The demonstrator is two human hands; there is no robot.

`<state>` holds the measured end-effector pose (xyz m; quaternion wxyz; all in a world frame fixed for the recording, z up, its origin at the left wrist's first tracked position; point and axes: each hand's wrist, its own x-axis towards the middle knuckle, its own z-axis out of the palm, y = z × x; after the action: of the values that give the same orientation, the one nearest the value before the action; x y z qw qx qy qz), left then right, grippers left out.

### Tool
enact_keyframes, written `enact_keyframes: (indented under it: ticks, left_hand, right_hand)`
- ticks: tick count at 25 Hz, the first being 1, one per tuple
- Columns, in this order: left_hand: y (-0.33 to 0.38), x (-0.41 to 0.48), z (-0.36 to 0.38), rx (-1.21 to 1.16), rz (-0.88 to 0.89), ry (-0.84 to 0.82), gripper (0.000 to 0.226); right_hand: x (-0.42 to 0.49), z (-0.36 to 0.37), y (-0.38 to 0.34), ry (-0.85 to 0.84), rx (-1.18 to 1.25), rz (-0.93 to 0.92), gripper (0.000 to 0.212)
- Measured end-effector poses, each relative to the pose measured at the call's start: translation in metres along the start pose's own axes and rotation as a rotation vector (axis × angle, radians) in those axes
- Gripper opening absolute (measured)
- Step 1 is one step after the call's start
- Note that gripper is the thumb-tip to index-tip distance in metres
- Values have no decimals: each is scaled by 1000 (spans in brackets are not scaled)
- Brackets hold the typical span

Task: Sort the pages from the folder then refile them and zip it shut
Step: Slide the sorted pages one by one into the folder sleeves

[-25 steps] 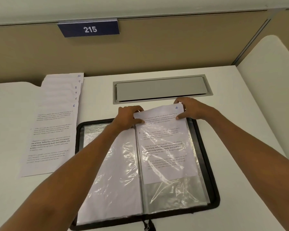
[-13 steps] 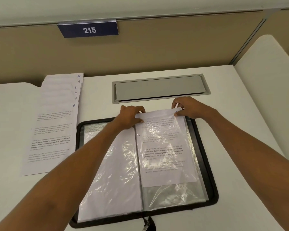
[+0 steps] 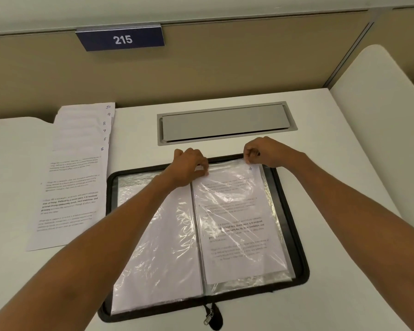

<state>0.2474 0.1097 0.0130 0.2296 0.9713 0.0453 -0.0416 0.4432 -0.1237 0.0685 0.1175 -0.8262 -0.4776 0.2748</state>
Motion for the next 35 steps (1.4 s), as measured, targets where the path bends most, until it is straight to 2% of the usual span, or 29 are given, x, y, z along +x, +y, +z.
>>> enact_keyframes:
  ticks: [6, 11, 14, 17, 18, 20, 22, 24, 27, 29, 31, 35]
  left_hand:
    - [8, -1, 5, 0, 18, -17, 9]
    - [14, 2, 7, -56, 15, -74, 10]
    - [19, 2, 10, -86, -3, -97, 18]
    - [24, -7, 17, -71, -47, 69, 36]
    - [25, -13, 20, -101, -82, 155, 36]
    - [27, -31, 30, -182, -143, 298, 31]
    - [26, -51, 48, -209, -164, 386, 30]
    - [21, -65, 67, -210, -132, 399, 33]
    - [21, -76, 80, -121, -89, 241, 51]
    - [26, -78, 79, 17, -68, 188, 59]
    - [31, -79, 79, 111, -88, 189, 54]
    - [35, -79, 81, 168, -123, 146, 56]
  right_hand:
    - [-5, 3, -1, 28, -90, 30, 5]
    - [-2, 6, -1, 50, -210, 119, 26]
    - [-4, 10, 5, 114, -211, 182, 21]
    - [-9, 21, 16, 209, -104, 235, 12]
    - [-12, 26, 17, 267, -30, 247, 18]
    - [-27, 41, 6, 483, 64, 262, 34]
    - [-47, 74, -35, 708, 120, 219, 40]
    - [-71, 133, -101, 671, 214, 104, 44]
    - [-91, 221, -166, 475, 49, 21, 56]
    - [-94, 244, -161, 410, -83, 82, 61]
    - [-100, 239, -141, 366, -135, 178, 62]
    - [-123, 231, -97, 409, -156, 293, 65]
